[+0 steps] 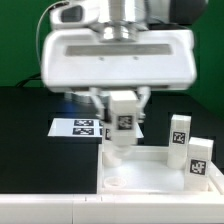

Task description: Assemble square table

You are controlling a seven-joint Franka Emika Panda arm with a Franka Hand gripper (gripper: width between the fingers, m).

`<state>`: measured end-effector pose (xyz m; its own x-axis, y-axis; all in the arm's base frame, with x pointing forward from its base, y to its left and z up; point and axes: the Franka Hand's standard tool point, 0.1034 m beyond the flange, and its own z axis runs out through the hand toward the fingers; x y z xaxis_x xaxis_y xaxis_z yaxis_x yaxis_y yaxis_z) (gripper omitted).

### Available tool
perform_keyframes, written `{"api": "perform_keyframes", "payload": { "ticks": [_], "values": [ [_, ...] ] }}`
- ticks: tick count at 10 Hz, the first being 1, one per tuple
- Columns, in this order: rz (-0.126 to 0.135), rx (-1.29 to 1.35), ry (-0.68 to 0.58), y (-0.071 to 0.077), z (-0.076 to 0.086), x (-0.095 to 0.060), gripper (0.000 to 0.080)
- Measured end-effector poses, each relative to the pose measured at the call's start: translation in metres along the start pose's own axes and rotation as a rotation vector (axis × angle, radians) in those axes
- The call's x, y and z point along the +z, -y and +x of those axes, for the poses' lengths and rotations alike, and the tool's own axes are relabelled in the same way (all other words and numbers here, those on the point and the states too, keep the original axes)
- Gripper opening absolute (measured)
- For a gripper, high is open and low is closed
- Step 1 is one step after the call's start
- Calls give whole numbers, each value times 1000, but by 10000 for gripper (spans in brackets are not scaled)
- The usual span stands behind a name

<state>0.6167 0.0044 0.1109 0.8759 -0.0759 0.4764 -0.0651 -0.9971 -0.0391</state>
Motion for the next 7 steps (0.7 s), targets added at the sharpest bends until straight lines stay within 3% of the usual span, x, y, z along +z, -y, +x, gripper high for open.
{"api": "perform_keyframes", "payload": {
  "ticks": [3,5,7],
  "values": [
    [-9,5,-10,-5,0,2,278],
    [-38,12,-43,-19,-1,11,278],
    [-40,14,-34,-20,-6,16,278]
  ]
}}
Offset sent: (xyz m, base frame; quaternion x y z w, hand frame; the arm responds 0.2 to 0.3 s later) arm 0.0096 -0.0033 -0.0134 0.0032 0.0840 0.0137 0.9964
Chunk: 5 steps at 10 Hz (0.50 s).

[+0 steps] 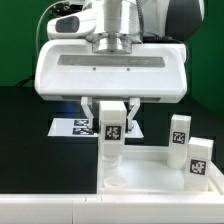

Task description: Assemble square table

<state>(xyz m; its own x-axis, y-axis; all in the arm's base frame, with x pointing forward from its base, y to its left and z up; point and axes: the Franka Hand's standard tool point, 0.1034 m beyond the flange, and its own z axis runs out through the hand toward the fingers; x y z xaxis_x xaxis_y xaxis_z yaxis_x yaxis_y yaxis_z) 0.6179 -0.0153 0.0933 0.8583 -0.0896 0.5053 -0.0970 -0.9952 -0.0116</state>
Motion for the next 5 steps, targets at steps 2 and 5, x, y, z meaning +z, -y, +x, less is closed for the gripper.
{"api": "perform_keyframes", "payload": {
  "ticks": [2,5],
  "values": [
    [1,0,16,3,-8,7,278],
    [4,-9,27,11,-16,17,278]
  ]
}}
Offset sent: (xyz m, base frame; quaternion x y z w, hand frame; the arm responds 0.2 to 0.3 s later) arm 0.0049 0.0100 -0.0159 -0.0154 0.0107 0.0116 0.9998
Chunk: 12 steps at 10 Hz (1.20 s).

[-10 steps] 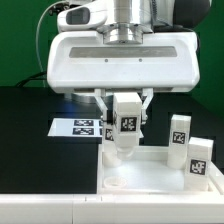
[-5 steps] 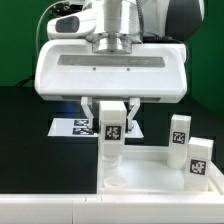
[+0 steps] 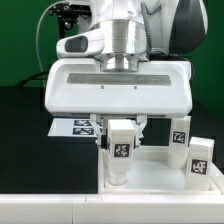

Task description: Assemble square table

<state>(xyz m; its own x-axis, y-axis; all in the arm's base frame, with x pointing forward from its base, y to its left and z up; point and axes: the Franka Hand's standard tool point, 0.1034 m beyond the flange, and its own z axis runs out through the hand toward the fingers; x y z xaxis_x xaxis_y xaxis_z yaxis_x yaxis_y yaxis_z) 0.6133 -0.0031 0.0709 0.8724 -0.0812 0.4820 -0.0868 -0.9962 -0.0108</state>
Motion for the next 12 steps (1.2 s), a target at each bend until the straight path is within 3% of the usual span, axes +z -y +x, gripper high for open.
{"api": "perform_keyframes", "payload": {
  "ticks": [3,7,8,9,10,11,12],
  "values": [
    [-2,-4,10,1,-7,7,278],
    [-15,-9,-37,1,-3,7,278],
    [-16,-9,-37,1,-3,7,363],
    [-16,-9,-37,1,-3,7,363],
    [-16,-9,-37,1,-3,7,538],
    [-16,-9,-37,1,-3,7,538],
    [-16,-9,-37,1,-3,7,630]
  ]
}}
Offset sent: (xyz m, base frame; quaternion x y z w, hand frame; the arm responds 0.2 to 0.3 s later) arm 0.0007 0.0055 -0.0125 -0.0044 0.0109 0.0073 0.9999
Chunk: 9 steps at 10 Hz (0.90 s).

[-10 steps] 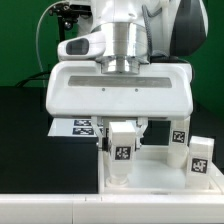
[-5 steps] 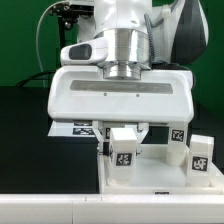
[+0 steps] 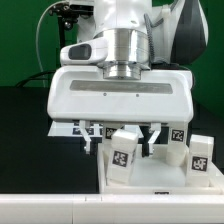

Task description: Assemble square table

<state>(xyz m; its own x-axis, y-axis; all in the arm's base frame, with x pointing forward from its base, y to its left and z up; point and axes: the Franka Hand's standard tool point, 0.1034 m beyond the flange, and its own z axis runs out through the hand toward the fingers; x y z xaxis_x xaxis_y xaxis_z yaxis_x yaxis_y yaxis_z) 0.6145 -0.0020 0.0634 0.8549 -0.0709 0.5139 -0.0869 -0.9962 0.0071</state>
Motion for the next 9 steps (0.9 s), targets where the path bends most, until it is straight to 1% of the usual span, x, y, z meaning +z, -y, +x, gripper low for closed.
{"api": "perform_keyframes", "payload": {
  "ticks": [2,3,4,5,6,7,8,9],
  "values": [
    [1,0,2,0,0,0,648],
    [26,15,67,4,-1,-2,648],
    [40,23,86,2,11,-10,649],
    [49,30,108,1,16,-13,649],
    [82,47,202,6,12,-10,649],
    [109,66,284,9,13,-8,649],
    [123,74,337,11,12,-7,649],
    [130,78,376,9,8,-6,649]
  ]
}}
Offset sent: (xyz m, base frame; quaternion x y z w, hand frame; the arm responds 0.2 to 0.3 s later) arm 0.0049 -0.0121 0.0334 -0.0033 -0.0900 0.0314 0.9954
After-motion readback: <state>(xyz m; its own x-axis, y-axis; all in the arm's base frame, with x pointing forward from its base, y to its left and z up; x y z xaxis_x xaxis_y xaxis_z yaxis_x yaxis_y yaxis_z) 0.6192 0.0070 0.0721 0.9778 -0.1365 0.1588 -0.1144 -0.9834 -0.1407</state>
